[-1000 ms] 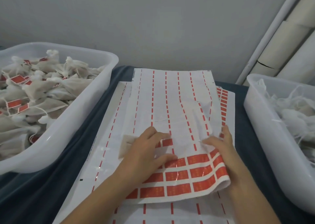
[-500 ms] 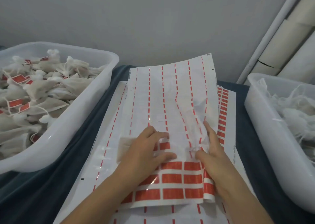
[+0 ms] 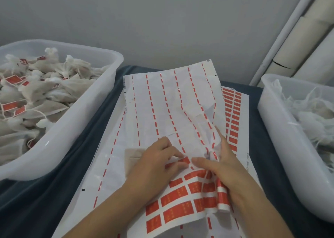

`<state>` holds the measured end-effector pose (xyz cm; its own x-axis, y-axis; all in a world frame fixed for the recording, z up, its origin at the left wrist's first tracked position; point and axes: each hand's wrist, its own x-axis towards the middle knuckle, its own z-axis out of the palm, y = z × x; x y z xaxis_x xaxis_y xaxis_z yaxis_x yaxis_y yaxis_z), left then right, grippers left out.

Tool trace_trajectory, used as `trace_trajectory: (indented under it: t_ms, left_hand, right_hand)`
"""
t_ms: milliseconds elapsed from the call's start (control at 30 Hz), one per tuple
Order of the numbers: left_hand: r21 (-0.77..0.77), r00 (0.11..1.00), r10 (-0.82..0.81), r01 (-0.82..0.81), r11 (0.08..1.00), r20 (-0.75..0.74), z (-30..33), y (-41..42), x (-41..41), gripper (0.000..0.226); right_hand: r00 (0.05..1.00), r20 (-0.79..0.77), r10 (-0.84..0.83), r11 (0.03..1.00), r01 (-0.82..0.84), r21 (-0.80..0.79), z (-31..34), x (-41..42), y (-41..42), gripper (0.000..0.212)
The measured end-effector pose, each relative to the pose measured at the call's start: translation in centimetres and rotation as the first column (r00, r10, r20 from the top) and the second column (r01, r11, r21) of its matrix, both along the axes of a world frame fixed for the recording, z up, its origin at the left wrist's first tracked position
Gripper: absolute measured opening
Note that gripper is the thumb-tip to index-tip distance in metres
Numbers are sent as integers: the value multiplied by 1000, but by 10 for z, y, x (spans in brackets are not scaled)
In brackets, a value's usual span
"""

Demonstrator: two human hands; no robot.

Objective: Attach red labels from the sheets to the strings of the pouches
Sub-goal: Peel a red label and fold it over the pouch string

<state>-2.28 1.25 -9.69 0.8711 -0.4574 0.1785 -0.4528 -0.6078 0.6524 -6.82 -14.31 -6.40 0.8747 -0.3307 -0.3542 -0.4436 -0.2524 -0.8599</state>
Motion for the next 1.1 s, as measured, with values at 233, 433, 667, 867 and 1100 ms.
trace_trajectory:
  t_ms: [233,433,667,867,1100]
  left_hand:
    - [-104,999,39,-36,994,21,10,-2,-6,51]
    - [-170,997,53,-43,985,57,16,-2,-12,55]
    - [-231,999,34,-27,973,26,23,0,-11,49]
    - [-267,995,98,-102,958,-31,22,0,-10,18]
    - [-505,895,385,-232,831,223,30,11,0,8]
  right_hand:
    - [991,101,-87,986,71,152,-2,-1,5,82]
    - [981,174,-85,969,41,243,-1,-4,10,90]
    - [964,253,-82,983,37,177,1,-5,11,88]
    - [958,272,-95,986,52,161,0,-3,10,91]
    - [983,153,-103,985,122,-121,-3,4,-7,99]
